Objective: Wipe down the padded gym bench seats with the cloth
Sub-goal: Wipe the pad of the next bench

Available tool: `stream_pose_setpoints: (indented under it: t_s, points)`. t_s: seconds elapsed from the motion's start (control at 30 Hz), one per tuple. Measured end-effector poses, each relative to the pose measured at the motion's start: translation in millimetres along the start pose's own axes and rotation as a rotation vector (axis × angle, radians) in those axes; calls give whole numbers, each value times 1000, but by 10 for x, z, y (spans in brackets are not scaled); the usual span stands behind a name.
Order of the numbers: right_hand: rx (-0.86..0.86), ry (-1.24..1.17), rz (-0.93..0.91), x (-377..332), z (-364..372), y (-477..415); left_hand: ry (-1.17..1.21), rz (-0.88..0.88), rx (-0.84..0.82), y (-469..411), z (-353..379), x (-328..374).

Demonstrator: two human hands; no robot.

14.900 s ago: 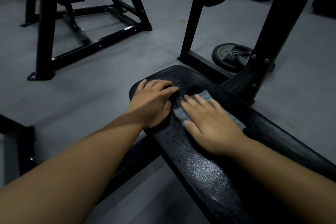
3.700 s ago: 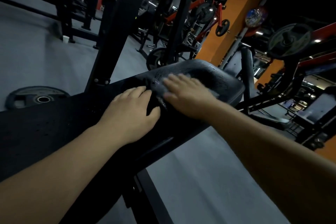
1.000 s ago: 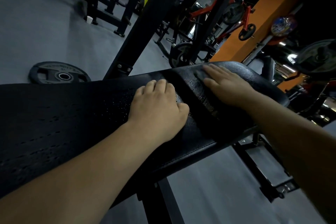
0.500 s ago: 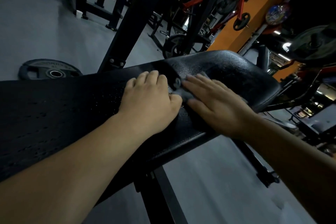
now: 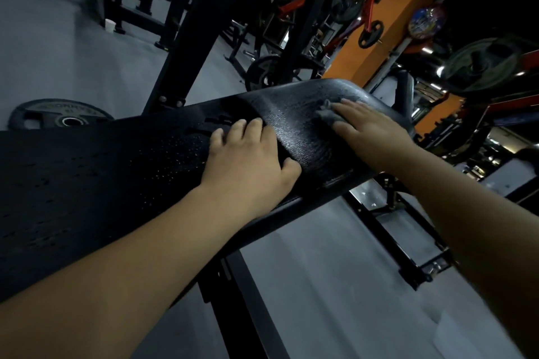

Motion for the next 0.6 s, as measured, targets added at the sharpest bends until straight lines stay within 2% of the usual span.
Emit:
stream_pose_setpoints:
  t_s: [0.07,0.2,0.3,0.37,0.47,0.53,0.6]
  points:
    - [32,51,3,-80,53,-41,-4,-19,-16,-78,1,106]
    - [1,-26,-206,-50,65,374,-32,-3,-19,-270,-16,286]
    - [42,-43,8,419,-131,-17,-51,-1,-30,-386,1,340]
    - [52,22,99,382,-64,-251,-60,-18,-36,-486,7,362]
    - [-10,12,-72,71,88,-93,-48,-38,-27,-565,30,367]
    - [-46,-41,-172,121,29,153,-43,-30,-1,-579,57,344]
    - [-14,-91,-90,412,-140,32,-42,-30,28,-566,74,333]
Point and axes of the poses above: each hand's wrist, its own y-axis away from the middle knuckle, its own z-axis out of the palm, x = y × z, the point moved 6 cm from there along -y, towards the middle knuckle, and after that the axes turned 8 degrees about -y, right-handed, at the moved point
